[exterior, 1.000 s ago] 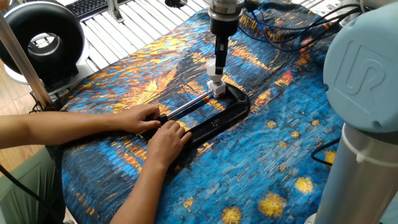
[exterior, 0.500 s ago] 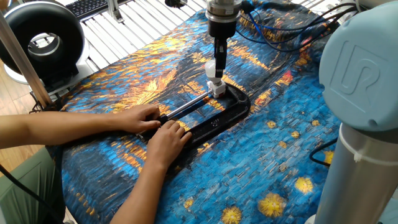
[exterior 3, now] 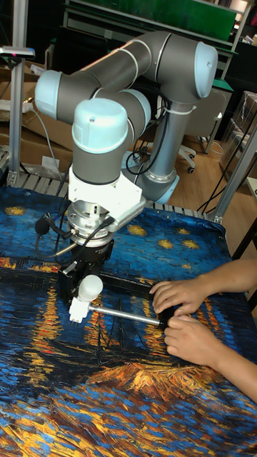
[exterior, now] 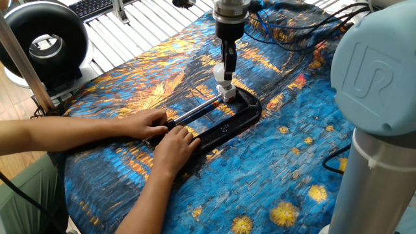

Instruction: Install the light bulb by rotating it

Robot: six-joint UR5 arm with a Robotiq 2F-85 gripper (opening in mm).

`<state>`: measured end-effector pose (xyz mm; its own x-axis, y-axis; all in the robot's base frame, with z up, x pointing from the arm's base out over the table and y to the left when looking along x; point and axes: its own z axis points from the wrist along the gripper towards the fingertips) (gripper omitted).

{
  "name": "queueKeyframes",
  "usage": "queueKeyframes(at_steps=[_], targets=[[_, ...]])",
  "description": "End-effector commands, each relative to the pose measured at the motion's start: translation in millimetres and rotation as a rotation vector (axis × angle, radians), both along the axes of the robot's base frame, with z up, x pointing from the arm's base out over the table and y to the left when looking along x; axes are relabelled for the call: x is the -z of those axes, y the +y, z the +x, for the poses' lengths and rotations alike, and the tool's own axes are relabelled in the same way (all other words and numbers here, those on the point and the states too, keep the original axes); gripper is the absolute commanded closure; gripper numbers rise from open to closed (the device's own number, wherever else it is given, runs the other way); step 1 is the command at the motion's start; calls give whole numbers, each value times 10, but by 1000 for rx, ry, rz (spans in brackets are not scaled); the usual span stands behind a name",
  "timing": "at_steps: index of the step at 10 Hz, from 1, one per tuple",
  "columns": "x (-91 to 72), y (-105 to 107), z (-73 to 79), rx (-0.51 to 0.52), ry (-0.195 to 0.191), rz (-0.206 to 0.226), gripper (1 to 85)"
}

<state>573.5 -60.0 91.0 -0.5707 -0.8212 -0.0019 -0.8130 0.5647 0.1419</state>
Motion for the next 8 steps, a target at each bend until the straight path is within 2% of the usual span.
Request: queueKeyframes(at_steps=[1, 3, 5, 8], targets=[[-37, 22, 91, -48, -18, -6, 210], [-48, 77, 69, -32, -10, 6, 207], [-74, 130, 63, -19, 4, 0, 210], [-45, 237, 76, -11, 4, -2, 217]])
